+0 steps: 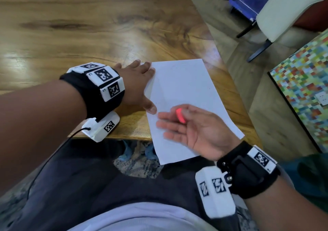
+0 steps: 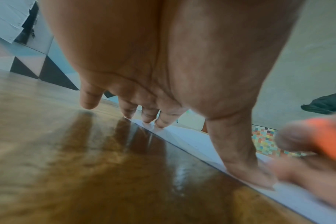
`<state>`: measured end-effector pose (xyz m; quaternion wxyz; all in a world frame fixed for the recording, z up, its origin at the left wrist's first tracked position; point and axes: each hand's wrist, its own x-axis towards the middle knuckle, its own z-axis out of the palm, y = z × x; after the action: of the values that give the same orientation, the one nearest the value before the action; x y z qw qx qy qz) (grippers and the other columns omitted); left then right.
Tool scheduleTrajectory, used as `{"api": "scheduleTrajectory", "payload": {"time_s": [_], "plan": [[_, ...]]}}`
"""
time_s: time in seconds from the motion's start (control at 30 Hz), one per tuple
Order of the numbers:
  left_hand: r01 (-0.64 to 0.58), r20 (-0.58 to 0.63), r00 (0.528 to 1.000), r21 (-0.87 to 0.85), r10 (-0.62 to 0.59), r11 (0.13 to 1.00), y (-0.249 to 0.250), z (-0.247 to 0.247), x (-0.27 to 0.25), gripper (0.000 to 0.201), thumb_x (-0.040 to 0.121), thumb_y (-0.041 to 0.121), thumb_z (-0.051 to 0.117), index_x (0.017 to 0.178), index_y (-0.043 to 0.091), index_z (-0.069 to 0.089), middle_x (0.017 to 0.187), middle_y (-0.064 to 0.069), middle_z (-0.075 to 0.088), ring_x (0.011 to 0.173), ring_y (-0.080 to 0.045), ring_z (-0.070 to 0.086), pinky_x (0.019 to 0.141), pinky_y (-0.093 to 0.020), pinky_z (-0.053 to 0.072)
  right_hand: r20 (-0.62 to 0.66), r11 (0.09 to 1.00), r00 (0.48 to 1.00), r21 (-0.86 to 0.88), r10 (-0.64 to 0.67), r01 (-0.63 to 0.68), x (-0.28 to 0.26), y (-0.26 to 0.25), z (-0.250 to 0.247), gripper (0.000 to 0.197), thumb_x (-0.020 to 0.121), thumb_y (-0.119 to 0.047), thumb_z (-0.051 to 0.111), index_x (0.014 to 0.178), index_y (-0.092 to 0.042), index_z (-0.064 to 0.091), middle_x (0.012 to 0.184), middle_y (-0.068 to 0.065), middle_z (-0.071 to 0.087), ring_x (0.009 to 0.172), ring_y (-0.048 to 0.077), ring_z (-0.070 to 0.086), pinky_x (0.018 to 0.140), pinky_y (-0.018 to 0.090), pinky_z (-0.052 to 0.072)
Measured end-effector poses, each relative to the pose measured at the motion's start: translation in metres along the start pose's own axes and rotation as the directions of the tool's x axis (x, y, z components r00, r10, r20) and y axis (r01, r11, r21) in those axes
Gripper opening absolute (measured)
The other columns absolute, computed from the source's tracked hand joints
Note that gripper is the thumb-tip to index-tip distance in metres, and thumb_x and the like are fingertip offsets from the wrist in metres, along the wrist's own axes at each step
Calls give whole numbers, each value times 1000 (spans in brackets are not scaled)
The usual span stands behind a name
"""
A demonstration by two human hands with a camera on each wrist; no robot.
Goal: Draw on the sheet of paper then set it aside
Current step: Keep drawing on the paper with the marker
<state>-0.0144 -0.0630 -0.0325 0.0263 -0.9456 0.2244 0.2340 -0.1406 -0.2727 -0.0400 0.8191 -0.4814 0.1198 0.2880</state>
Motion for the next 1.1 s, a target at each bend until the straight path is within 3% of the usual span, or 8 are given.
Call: {"api": "scheduleTrajectory", "payload": {"time_s": [0.13,0.27,0.33,0.47,0.6,0.77,0.93,1.1], "plan": [[-8,-9,1000,19,8,1000,2,0,-6,130,66,88,62,162,26,0,170,1,-12,157,-24,-7,122,-61,11,-315,945,907,77,-280,319,-1,-32,-24,14,98,-21,47,91,-14,57,138,21,56,126,34,57,93,50,54],[-41,-123,991,69,49,997,15,0,-24,96,74,80,62,153,35,30,159,-8,22,144,-32,26,114,-54,32,-53,996,996,46,-71,73,-3,-19,-17,17,99,-19,45,106,-10,57,138,26,54,128,41,52,105,56,42],[-72,-161,983,82,85,994,23,3,-35,87,76,79,59,149,36,35,152,-6,29,136,-31,34,108,-52,38,-23,1000,1000,0,-5,5,2,-9,-12,19,101,-18,43,109,-7,56,134,28,56,125,42,55,105,53,43],[-88,-30,995,88,91,992,33,17,-51,112,65,93,52,155,41,11,163,-7,11,149,-31,18,109,-62,34,-249,979,950,16,-191,201,15,-34,-20,18,102,-21,44,110,-13,59,114,16,67,99,30,68,83,42,58],[-70,-15,997,86,71,994,33,20,-44,123,63,97,49,157,39,-4,169,-5,-11,155,-28,-4,114,-71,18,-361,896,847,-361,-391,260,23,-68,-34,14,98,-17,57,103,-17,70,85,1,60,72,14,58,61,28,50],[-48,-62,997,46,51,998,37,14,-36,121,59,102,35,157,38,4,170,-9,-4,157,-28,-1,119,-67,9,-197,593,878,-797,-436,116,36,-86,-28,7,90,-17,67,92,-19,74,83,-4,70,75,14,67,70,32,56],[-32,-25,999,61,34,998,43,5,-33,113,66,100,13,159,35,9,170,-14,-2,157,-30,3,121,-62,12,26,-157,903,-987,-428,-46,46,-81,-14,12,92,-35,63,96,-28,71,93,-12,64,90,9,59,80,21,46],[-35,16,999,47,34,998,45,4,-36,93,85,85,5,161,30,2,169,-17,-9,157,-31,-2,120,-62,8,94,-338,932,-941,-349,-32,52,-74,-14,13,95,-30,55,99,-25,66,101,-4,54,94,18,57,84,38,48]]}}
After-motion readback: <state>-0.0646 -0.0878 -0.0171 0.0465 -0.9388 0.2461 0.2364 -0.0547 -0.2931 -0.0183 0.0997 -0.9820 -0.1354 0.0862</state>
